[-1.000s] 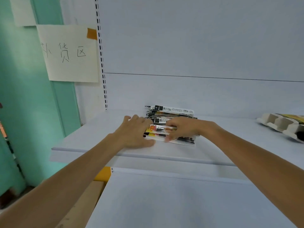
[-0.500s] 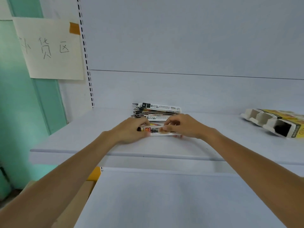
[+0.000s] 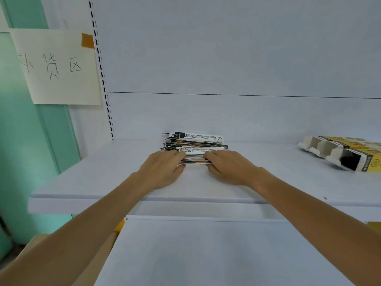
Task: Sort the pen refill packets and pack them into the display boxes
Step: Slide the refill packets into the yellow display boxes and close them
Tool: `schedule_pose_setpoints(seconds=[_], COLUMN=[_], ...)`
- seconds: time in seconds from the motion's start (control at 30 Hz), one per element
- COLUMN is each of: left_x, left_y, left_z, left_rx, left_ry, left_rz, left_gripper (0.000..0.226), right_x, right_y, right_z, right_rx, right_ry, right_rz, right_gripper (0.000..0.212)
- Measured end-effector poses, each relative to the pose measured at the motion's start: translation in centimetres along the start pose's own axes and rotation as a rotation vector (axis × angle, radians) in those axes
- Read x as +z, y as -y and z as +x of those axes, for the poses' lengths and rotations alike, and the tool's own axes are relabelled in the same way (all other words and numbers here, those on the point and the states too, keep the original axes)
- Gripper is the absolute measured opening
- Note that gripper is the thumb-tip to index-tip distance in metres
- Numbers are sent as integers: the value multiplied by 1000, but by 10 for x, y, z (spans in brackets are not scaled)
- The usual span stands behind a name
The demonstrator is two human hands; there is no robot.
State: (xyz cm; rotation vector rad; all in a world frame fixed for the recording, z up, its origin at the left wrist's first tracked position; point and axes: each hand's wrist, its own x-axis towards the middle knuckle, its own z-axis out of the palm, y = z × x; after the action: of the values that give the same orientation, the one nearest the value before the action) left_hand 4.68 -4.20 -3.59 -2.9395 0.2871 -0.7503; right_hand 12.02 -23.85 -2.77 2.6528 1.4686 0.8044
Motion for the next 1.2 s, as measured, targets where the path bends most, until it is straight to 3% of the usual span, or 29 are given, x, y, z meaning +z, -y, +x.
schedule_pose_setpoints(seconds=[0.2, 0.4, 0.47, 0.5, 0.6, 0.77, 0.87, 0.97, 1.1, 1.2], left_x=[-1, -4, -2, -2, -2, 8, 12, 22, 30, 30], left_y=[-8, -42, -59, -69, -103, -173, -226, -255, -273, -287], left_z=[3, 24, 35, 43, 68, 115, 145, 166, 177, 183], left_rx=[-23, -58, -62, -69, -56, 15, 62, -39, -311, -379], left_ry=[-35, 20, 3, -9, -45, -47, -2, -30, -23, 12], left_rz=[-44, 95, 86, 72, 48, -34, -138, -257, -477, -563], left_gripper=[24, 21, 22, 23, 31, 48, 44, 37, 36, 30], right_x=[3, -8, -14, -15, -19, -34, -44, -56, -61, -56], right_y=[-17, -32, -40, -49, -82, -158, -219, -279, -348, -380], right_z=[0, -10, -15, -16, -29, -90, -141, -190, -244, -265], right_rx=[174, 336, 478, 558, 702, 551, 500, 544, 696, 752], right_ry=[-90, -71, -160, -230, -374, -318, -256, -245, -259, -275], right_rz=[194, 774, 924, 952, 866, 638, 441, 332, 248, 227], right_gripper=[31, 35, 24, 31, 31, 22, 22, 25, 27, 28])
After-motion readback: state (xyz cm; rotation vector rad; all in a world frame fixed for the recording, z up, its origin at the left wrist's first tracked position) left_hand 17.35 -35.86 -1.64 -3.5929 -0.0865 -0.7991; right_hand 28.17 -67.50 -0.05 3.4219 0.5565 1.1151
